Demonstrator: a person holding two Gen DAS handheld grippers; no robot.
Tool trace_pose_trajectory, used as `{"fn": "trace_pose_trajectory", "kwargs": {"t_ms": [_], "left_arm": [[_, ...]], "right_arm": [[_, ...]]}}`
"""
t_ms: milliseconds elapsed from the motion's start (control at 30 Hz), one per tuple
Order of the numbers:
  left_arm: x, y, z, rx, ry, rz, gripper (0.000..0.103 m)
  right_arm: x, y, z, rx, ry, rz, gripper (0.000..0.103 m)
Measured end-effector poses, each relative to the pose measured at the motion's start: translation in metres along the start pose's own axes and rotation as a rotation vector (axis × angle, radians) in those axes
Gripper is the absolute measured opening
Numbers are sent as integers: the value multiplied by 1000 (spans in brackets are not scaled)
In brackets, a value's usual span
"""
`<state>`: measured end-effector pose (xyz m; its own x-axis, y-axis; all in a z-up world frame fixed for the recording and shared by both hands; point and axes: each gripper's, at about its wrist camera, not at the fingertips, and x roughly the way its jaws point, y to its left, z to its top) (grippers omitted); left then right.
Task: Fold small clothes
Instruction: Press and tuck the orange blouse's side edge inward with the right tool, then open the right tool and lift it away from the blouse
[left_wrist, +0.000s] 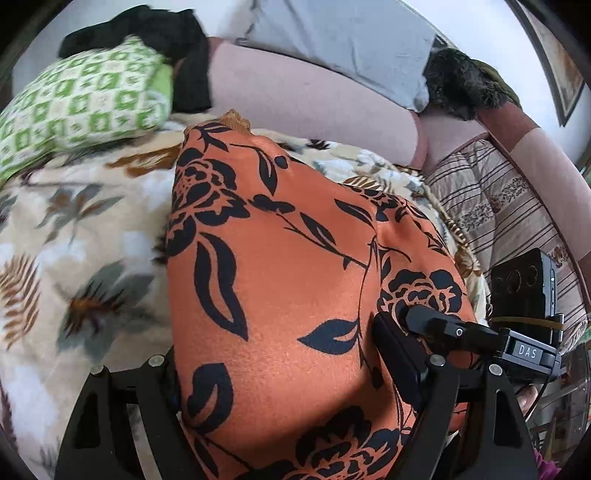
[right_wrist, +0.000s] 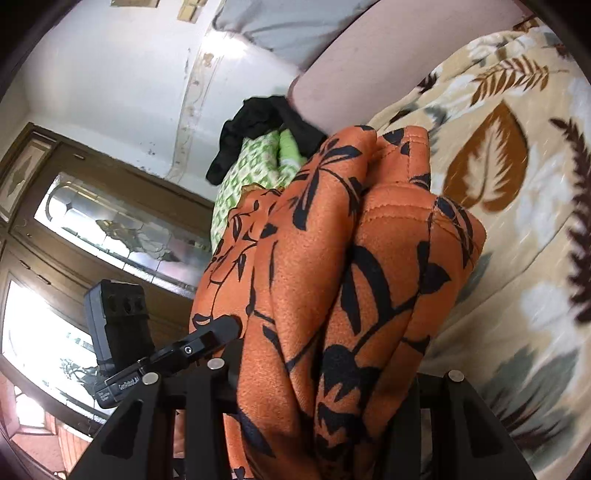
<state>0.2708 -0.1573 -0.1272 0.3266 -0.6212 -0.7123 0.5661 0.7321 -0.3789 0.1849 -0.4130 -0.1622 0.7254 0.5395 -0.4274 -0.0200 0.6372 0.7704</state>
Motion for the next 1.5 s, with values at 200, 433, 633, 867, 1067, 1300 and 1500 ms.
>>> {"fn": "trace_pose_trajectory", "kwargs": {"t_ms": [200,433,633,867,1067,1300,1500], "left_arm": [[-7,22,-43,-41,20,36,85],[29,29,-71,-39,51,158,85],[48,21,-77,33,21,265,85],[38,10,-66,65,-12,270,85],[54,3,-55,91,-11,299,85],[73,16,-58,64,10,344,85],[61,12,-59,62,1,376,85]], "right_arm": [[24,19,-40,-18,56,-12,44],[55,7,-67,-90,82,-135,44],[75,-33,-68,-55,81,-196,45],[67,-19,-66,-117,49,-206,45],[57,-24,-57,-112,22,-201,45],[70,-53,-56,-36,46,-217,50],[70,-47,-56,-36,42,-271,59]]}}
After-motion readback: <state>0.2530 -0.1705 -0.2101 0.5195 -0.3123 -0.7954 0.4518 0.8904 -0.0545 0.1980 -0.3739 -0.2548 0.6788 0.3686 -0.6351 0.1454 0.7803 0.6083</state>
